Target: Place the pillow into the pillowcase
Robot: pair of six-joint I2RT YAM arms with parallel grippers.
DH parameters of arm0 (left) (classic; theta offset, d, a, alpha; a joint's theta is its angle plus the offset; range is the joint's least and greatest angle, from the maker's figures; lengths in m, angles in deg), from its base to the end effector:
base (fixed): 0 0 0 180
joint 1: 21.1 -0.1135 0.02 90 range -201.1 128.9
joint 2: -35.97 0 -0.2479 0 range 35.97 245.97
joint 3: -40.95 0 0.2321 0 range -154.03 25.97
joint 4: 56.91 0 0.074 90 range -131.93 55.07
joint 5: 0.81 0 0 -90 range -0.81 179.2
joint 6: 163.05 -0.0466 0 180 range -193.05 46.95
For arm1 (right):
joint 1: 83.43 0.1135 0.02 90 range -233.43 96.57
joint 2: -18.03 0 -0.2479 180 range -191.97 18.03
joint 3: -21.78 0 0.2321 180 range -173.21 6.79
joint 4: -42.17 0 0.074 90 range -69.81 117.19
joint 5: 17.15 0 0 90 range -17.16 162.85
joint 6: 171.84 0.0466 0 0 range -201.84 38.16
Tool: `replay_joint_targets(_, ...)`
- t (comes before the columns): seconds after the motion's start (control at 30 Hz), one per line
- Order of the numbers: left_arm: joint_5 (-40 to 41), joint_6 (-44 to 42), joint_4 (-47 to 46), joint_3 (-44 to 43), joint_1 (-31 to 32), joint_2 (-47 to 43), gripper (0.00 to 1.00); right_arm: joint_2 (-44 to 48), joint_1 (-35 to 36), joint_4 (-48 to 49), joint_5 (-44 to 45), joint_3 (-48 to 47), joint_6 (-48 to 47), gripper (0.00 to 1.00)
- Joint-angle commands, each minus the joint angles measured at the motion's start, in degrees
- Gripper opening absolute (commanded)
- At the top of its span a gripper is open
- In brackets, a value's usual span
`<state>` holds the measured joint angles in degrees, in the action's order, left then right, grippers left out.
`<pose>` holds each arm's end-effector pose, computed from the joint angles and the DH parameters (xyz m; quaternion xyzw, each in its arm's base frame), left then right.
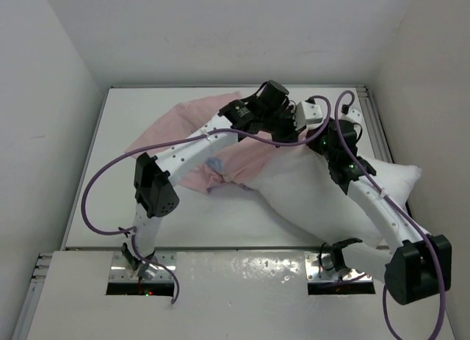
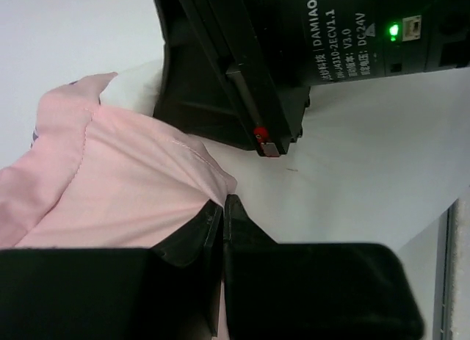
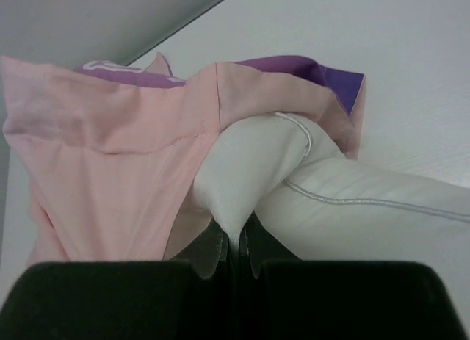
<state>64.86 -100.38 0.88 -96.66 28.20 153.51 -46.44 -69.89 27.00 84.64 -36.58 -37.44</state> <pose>0.2755 -0.3497 0.3417 0.6169 0.6310 -0.2678 0.3867 0.2505 0.0505 0.2691 0.2744 0.7761 0.1977 0.5322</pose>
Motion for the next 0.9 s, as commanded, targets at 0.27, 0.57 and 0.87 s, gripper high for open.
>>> replay_joint_targets(0.27, 3.6, 3.3, -7.2, 1.2, -1.2, -5.6, 0.0, 11.6, 18.4, 12.8, 18.6, 7.0, 5.3, 0.0)
replay_joint_targets(0.57, -15.9, -9.2, 4.2, 3.0, 0.7, -8.4, 0.0, 2.2, 11.3, 10.3, 15.6, -5.5, 6.4, 0.0)
replay_joint_targets(0.87, 5.2, 5.6, -8.4, 3.4, -9.3, -8.7, 1.0, -18.3, -4.7, -22.1, -5.5, -25.6, -0.3, 0.99)
